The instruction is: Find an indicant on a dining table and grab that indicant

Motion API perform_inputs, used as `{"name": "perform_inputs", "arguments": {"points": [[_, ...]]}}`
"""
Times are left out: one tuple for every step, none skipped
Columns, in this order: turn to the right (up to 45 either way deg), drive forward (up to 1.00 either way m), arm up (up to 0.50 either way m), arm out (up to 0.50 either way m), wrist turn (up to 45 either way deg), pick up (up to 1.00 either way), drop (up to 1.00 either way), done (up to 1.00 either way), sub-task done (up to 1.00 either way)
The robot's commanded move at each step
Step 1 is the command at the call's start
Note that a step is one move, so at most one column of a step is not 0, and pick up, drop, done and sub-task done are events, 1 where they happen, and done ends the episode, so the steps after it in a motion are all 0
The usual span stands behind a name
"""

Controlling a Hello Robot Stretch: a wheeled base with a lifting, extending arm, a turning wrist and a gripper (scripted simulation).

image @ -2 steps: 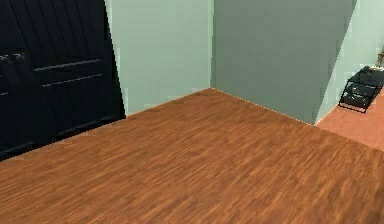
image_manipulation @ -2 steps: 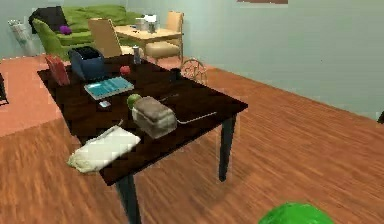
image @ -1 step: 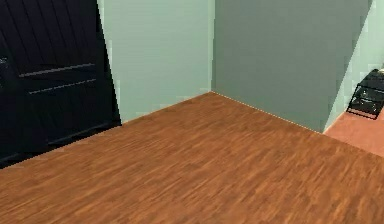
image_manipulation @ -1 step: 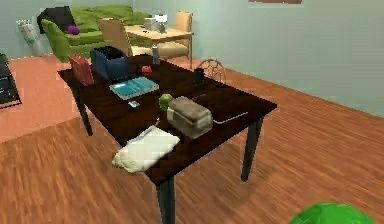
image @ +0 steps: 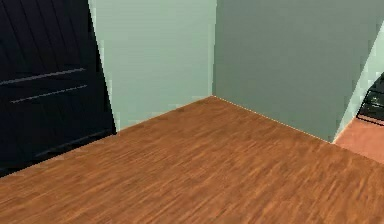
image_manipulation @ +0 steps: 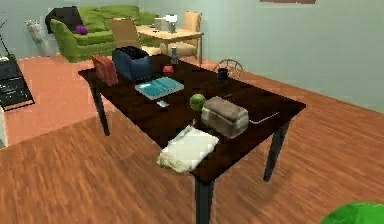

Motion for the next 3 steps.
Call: {"name": "perform_inputs", "arguments": {"points": [[-27.0,0.0,0.0,0.0,0.0,0.0,0.0,0.0,0.0],[0.0,0.1,0.0,0.0,0.0,0.0,0.0,0.0,0.0],[45.0,0.0,0.0,0.0,0.0,0.0,0.0,0.0,0.0]]}}
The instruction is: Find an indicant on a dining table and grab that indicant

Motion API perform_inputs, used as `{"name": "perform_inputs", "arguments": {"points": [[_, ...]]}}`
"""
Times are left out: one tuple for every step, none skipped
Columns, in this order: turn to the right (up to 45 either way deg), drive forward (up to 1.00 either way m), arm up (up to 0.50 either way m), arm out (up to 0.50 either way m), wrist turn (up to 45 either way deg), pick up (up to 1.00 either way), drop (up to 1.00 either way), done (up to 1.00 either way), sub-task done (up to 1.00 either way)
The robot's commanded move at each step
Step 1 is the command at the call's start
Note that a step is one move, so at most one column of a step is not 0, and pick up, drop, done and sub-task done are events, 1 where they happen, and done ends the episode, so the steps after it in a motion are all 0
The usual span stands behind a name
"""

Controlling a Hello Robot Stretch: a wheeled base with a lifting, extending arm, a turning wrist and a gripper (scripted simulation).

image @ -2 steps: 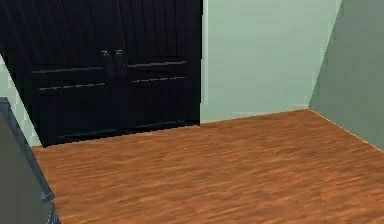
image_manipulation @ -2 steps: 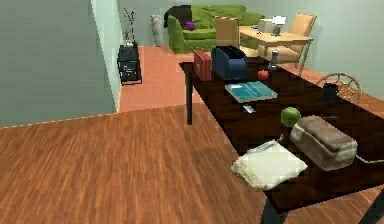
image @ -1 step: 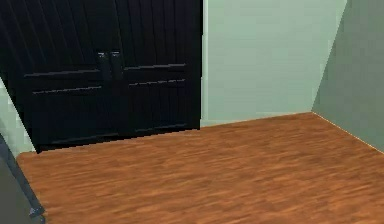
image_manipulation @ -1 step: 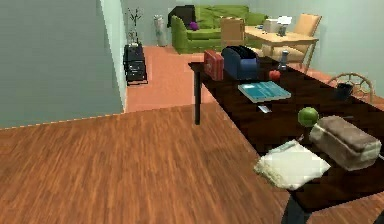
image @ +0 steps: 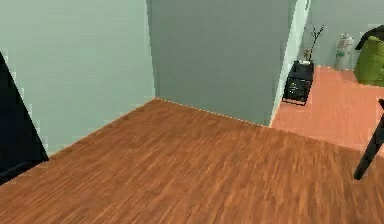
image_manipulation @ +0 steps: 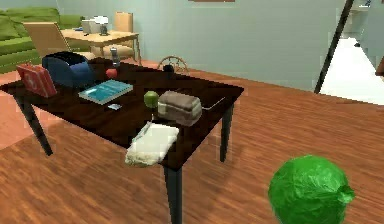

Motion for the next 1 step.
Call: {"name": "perform_inputs", "arguments": {"points": [[27.0,0.0,0.0,0.0,0.0,0.0,0.0,0.0,0.0]]}}
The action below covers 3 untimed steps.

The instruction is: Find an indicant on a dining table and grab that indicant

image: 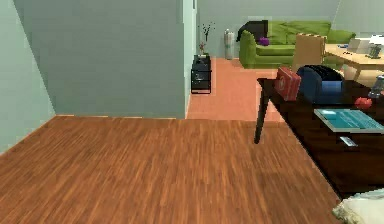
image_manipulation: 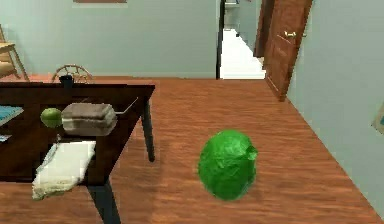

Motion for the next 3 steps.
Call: {"name": "perform_inputs", "arguments": {"points": [[0.0,0.9,0.0,0.0,0.0,0.0,0.0,0.0,0.0],[-3.0,0.0,0.0,0.0,0.0,0.0,0.0,0.0,0.0],[45.0,0.0,0.0,0.0,0.0,0.0,0.0,0.0,0.0]]}}
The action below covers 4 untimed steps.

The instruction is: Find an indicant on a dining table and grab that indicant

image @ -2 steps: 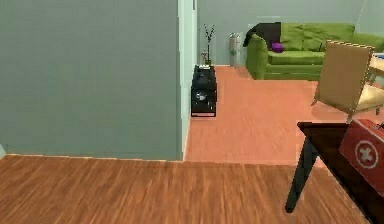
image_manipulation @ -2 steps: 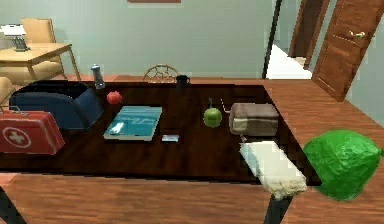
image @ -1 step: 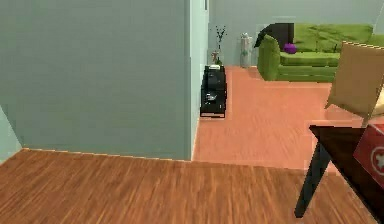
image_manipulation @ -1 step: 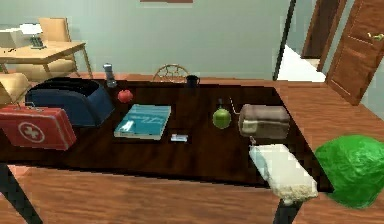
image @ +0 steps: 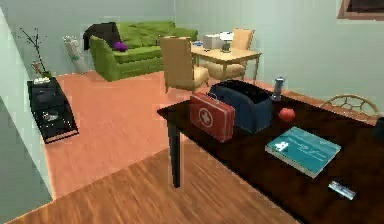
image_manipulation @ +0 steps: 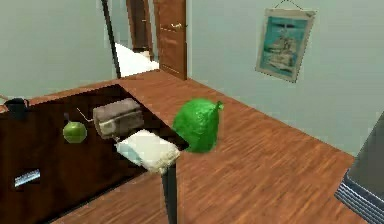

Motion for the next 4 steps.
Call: {"name": "perform_inputs", "arguments": {"points": [[45.0,0.0,0.0,0.0,0.0,0.0,0.0,0.0,0.0],[21.0,0.0,0.0,0.0,0.0,0.0,0.0,0.0,0.0],[0.0,0.35,0.0,0.0,0.0,0.0,0.0,0.0,0.0],[-45.0,0.0,0.0,0.0,0.0,0.0,0.0,0.0,0.0]]}}
